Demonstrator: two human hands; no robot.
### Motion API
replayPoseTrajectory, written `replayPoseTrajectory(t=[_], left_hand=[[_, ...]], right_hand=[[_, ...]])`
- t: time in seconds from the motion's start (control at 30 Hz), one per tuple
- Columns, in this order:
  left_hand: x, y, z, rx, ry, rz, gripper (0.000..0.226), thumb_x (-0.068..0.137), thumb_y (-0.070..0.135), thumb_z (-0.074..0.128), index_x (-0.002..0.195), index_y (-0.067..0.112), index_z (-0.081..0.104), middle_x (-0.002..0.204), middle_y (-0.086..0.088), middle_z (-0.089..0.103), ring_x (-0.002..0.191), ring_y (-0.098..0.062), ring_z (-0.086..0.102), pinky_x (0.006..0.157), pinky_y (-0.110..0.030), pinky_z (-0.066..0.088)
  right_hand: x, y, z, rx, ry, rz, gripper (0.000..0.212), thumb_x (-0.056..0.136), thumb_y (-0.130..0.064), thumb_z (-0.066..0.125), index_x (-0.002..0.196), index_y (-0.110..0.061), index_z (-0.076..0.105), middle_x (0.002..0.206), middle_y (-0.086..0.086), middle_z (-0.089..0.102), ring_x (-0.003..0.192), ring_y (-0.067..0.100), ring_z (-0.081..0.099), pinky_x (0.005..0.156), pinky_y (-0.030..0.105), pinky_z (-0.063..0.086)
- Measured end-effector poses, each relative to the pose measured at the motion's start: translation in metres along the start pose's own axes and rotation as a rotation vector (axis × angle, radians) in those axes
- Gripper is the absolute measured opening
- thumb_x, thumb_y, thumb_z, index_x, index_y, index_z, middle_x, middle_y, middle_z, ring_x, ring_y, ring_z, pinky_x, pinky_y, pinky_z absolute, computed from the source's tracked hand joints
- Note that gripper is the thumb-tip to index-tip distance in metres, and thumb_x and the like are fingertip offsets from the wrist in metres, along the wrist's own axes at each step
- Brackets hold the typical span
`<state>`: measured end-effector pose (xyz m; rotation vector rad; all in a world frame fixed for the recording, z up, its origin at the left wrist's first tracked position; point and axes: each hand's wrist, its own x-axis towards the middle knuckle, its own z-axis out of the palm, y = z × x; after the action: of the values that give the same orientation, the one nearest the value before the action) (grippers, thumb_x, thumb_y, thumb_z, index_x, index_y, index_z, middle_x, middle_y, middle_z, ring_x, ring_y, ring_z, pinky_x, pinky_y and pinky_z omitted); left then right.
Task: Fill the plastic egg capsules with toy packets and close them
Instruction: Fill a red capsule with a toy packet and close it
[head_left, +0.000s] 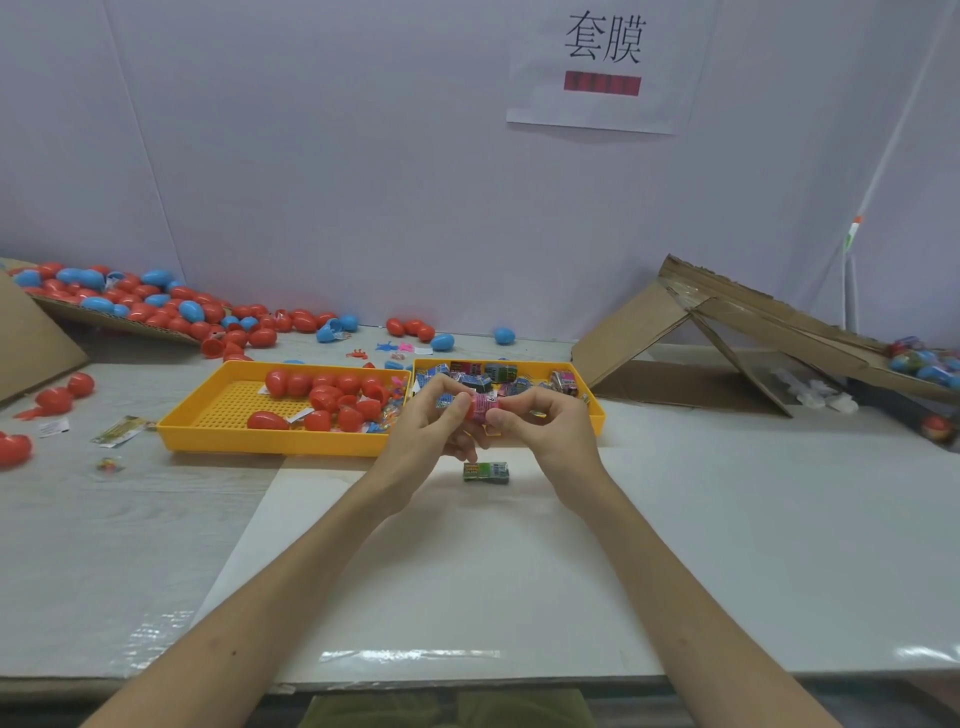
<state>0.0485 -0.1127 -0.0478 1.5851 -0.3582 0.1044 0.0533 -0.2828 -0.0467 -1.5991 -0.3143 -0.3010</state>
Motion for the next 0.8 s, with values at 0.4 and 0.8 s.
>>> replayPoseTrajectory(t=[0.4, 0.8], left_hand=[[0.0004, -0.0043, -0.0006, 0.064, 0.022, 0.059, 0.023, 0.108, 0.024, 0.047, 0.102, 0.002, 0.052, 0.069, -0.012, 0.071, 0.06, -0.024, 0.065, 0.059, -0.033, 0.056], [0.0063, -0.0048, -0.0053, 0.137, 0.208, 0.104, 0.024, 0.106, 0.029, 0.049, 0.095, 0.011, 0.061, 0.069, -0.004, 0.071, 0.063, -0.014, 0.065, 0.063, -0.028, 0.052]], right_hand=[[0.0004, 0.0006, 0.0002, -0.016, -0.038, 0.02, 0.009, 0.083, -0.012, 0.08, 0.085, -0.017, 0.073, 0.085, 0.003, 0.075, 0.081, 0.018, 0.075, 0.079, 0.03, 0.059], [0.0012, -0.0047, 0.0016, 0.145, -0.095, 0.185, 0.019, 0.088, -0.011, 0.075, 0.106, -0.011, 0.069, 0.102, 0.01, 0.074, 0.091, 0.022, 0.072, 0.074, 0.029, 0.057]])
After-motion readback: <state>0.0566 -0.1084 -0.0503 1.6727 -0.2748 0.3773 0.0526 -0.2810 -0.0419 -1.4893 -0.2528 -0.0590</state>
